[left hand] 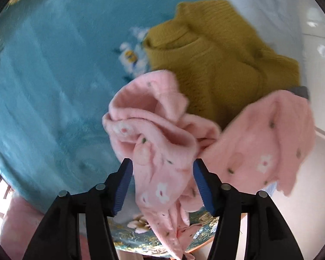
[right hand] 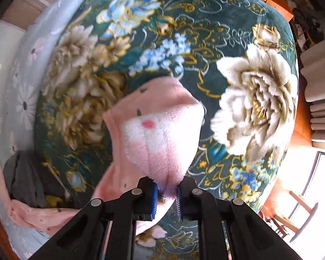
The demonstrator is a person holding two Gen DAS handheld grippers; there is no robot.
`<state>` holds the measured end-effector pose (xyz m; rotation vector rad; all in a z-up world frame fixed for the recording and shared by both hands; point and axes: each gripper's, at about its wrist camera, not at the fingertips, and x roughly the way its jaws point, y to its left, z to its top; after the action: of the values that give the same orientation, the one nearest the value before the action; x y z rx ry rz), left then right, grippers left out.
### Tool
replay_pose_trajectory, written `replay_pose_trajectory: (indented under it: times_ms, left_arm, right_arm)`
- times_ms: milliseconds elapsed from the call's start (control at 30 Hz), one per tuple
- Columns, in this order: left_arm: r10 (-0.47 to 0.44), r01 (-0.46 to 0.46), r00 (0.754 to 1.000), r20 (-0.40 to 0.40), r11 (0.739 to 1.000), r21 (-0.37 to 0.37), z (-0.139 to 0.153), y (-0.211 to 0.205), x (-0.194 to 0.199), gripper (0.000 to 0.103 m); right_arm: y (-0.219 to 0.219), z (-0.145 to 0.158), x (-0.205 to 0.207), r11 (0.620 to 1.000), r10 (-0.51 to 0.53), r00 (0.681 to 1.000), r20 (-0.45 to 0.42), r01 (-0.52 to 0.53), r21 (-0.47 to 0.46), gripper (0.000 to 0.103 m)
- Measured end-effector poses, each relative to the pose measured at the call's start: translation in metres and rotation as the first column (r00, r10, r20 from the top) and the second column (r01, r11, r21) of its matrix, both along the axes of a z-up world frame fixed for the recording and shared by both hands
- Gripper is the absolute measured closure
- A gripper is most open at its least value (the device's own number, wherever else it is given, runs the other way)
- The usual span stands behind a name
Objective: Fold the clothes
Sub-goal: 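Lift the pink pants off the pile with both grippers and lay them flat on the blanket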
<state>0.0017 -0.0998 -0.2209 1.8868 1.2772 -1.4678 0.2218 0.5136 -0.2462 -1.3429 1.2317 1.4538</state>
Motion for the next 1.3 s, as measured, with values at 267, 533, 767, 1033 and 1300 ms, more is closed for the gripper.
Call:
replay_pose_trajectory:
  times_ms: [267, 533, 767, 1033, 1300]
  left_arm:
    - [-0.106, 0.105, 0.994, 0.023, 0.994, 0.013, -0.006, 0.031, -0.014, 0.044]
    - [-0.265, 0.273, 0.958, 0.107, 0.960, -0.070, -0.022, 0.073, -0.050, 0.040]
    - [-0.199, 0.236, 0.960, 0.196, 0.954, -0.187, -0.022, 0.050, -0.022, 0.096]
    - [-0.114, 0.175, 0.970, 0.215, 0.942, -0.287, 0.024, -0.029, 0.059, 0.098]
    - [0.049, 0.000, 0.986, 0.159, 0.956, -0.294, 0.058, -0.094, 0.112, 0.098]
  right_arm:
    - [0.003, -0.010, 0.001, 1.000, 0.016, 0.999, 0.046, -0.015, -0.005, 0.089]
    - [-0.002, -0.008, 0.001, 1.000, 0.019, 0.999, 0.040, -0.019, -0.016, 0.088]
    - [-0.005, 0.001, 0.008, 0.999, 0.030, 1.000, 0.001, -0.030, -0.028, 0.088]
    - [-0.029, -0.019, 0.027, 0.990, 0.071, 0.997, 0.022, -0.067, -0.123, 0.088]
    - [-0.072, -0.016, -0.009, 0.962, 0.188, 0.981, -0.039, -0.192, -0.192, 0.089]
